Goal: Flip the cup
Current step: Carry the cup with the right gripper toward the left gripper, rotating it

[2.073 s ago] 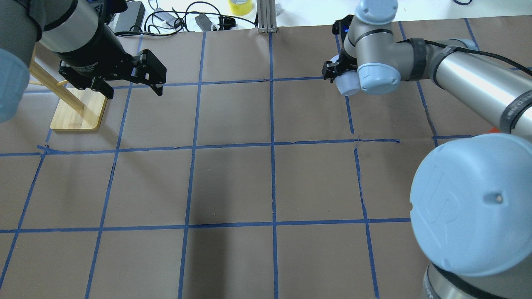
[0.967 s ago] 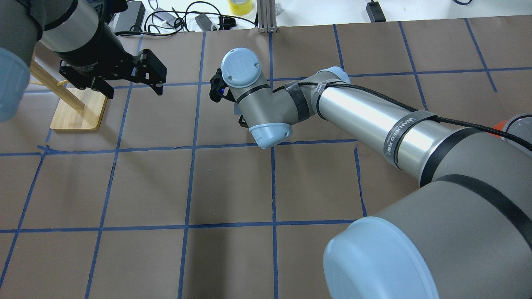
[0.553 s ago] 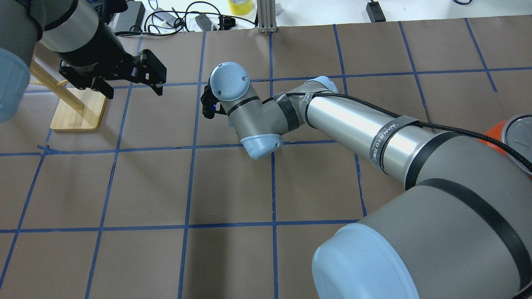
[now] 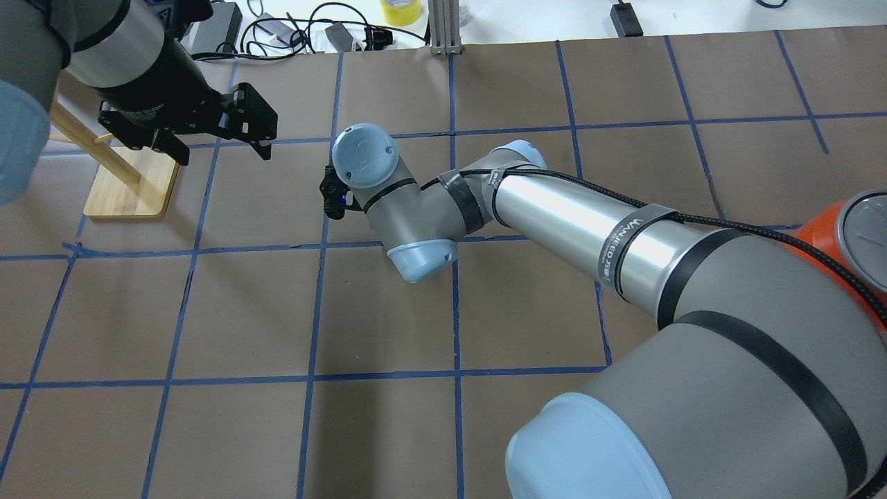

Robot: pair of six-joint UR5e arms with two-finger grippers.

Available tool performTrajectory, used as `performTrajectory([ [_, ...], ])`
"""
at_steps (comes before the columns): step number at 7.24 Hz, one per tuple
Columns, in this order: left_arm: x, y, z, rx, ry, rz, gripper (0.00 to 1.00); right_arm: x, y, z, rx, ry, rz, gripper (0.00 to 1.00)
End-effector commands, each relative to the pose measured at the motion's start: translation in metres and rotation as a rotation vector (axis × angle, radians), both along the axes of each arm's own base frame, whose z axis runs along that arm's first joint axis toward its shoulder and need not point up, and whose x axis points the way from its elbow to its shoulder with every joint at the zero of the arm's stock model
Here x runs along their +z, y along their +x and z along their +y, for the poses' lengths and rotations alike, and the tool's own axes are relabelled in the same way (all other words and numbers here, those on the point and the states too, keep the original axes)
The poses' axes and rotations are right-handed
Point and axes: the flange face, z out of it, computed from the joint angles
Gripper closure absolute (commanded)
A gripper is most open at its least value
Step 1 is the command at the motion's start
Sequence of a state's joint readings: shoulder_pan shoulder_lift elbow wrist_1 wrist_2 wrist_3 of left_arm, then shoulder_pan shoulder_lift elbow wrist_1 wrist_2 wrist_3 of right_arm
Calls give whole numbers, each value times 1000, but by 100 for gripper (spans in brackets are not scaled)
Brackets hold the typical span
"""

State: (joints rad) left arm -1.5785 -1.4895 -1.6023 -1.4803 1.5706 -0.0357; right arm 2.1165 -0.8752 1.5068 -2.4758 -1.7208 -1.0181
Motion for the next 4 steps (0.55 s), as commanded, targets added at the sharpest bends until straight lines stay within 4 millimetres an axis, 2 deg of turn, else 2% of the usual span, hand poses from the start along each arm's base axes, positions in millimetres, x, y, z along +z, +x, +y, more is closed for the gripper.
performTrajectory([
  [1,0,0,0,0,1,0,0,-10,4,2,7,9,4,56],
  [2,0,0,0,0,1,0,0,-10,3,2,4,9,4,49],
  [3,0,0,0,1,1,1,0,-9,4,2,4,6,2,28],
  [4,0,0,0,1,1,1,0,-9,3,1,2,3,1,0],
])
